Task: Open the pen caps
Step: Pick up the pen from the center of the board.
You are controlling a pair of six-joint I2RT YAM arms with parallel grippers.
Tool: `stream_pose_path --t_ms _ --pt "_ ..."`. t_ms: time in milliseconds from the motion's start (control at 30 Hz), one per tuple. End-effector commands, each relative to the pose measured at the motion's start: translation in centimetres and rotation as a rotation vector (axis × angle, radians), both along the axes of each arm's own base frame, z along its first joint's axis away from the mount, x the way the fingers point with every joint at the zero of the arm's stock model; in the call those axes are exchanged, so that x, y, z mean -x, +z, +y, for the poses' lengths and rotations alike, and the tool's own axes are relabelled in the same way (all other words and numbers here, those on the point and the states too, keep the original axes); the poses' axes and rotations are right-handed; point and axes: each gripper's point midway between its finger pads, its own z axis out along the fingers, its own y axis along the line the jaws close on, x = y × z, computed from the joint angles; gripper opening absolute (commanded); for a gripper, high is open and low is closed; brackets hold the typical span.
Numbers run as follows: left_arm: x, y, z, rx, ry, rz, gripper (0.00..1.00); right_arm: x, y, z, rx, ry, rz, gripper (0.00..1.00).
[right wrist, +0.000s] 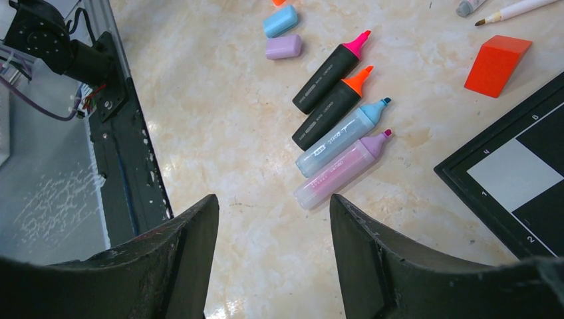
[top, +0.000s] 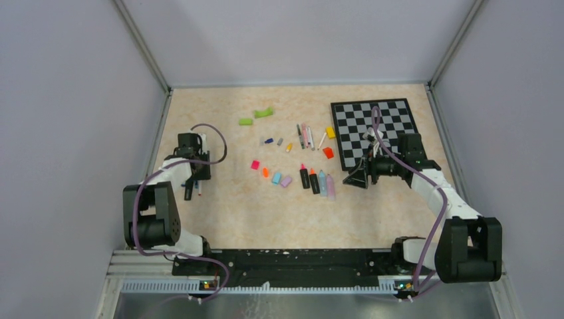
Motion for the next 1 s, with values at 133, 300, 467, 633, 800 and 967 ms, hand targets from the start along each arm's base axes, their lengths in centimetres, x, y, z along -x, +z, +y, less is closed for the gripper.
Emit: stream_pose_path --t_ms 133,300,467,633,800,967 --pt "-1.0 0.0 0.3 0.003 -0.010 -0.022 0.37 -1.0 2.3 -0.1 -0.006 0.006 -0.093 0.61" --pt "-0.9 -0.6 -0.1 0.027 -0.020 0.007 0.29 -1.0 2.3 -0.1 -0.007 0.006 -0.094 0.61" --pt "-1.0 -0.7 -1.0 0.074 -0.045 0.017 0.24 -1.0 2.3 -0.2 -0.006 0.005 -0.092 0.61" --pt "-1.3 -0.3 -2.1 0.127 -0.067 0.006 0.14 -1.1 2.3 -0.1 -0.006 0.006 -0.094 0.61" --pt "-1.6 0.3 -4.4 0.249 -0.102 -0.008 0.08 -1.1 2.2 -0.1 -0.009 0.009 -0.088 0.61" --pt "-1.6 1.0 -6.1 0.356 -0.082 -0.010 0.06 -1.0 2.1 0.0 -0.017 0.016 -0.078 0.61"
